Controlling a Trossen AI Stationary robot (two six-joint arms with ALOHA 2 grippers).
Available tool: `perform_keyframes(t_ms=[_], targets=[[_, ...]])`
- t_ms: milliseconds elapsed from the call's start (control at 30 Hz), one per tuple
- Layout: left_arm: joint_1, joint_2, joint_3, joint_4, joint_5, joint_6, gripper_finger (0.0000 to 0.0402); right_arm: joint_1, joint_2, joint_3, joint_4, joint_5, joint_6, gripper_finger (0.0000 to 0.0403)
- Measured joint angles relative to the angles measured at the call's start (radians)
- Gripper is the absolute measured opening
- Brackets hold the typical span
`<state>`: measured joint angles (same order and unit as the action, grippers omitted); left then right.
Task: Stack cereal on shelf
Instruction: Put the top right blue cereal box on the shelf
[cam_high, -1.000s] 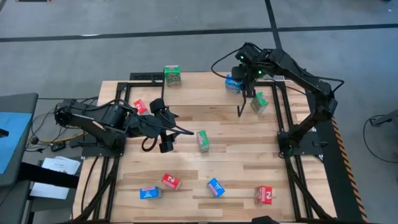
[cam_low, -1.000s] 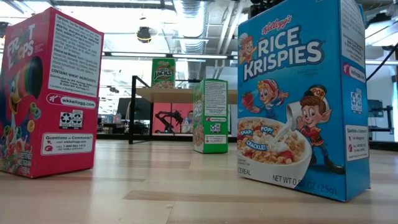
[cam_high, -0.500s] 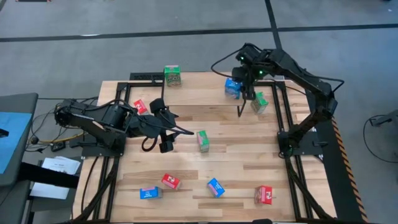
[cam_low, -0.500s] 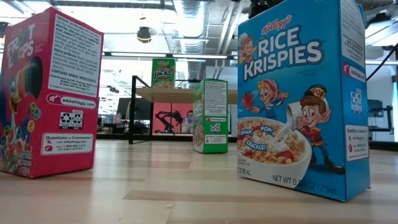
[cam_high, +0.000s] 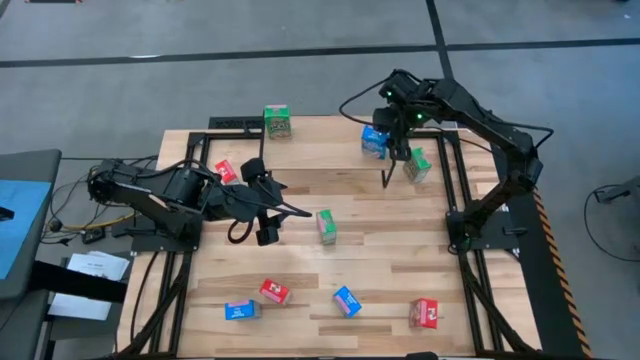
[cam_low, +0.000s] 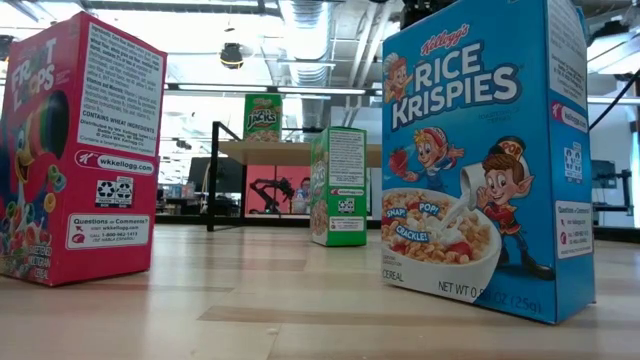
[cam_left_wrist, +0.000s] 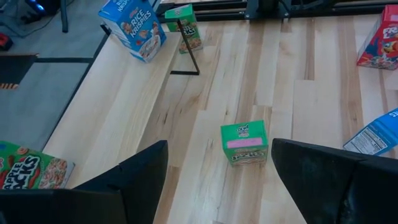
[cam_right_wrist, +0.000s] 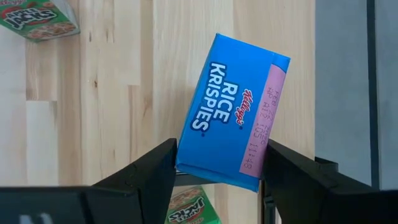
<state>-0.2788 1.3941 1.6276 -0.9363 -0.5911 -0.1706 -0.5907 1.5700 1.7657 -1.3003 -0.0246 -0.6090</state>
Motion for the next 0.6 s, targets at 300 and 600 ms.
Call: perform_keyframes(t_ms=[300,600], targets=[[0.0,0.0,0.0,0.0,0.0,-0.008,0.0277,0.009,0.0,0.0,-0.002,0.001,0.033,0.0256],[0.0,0.0,0.0,0.0,0.0,-0.01,0.0277,0.029,0.0,0.0,-0.001,0.003,0.036,0.0256]])
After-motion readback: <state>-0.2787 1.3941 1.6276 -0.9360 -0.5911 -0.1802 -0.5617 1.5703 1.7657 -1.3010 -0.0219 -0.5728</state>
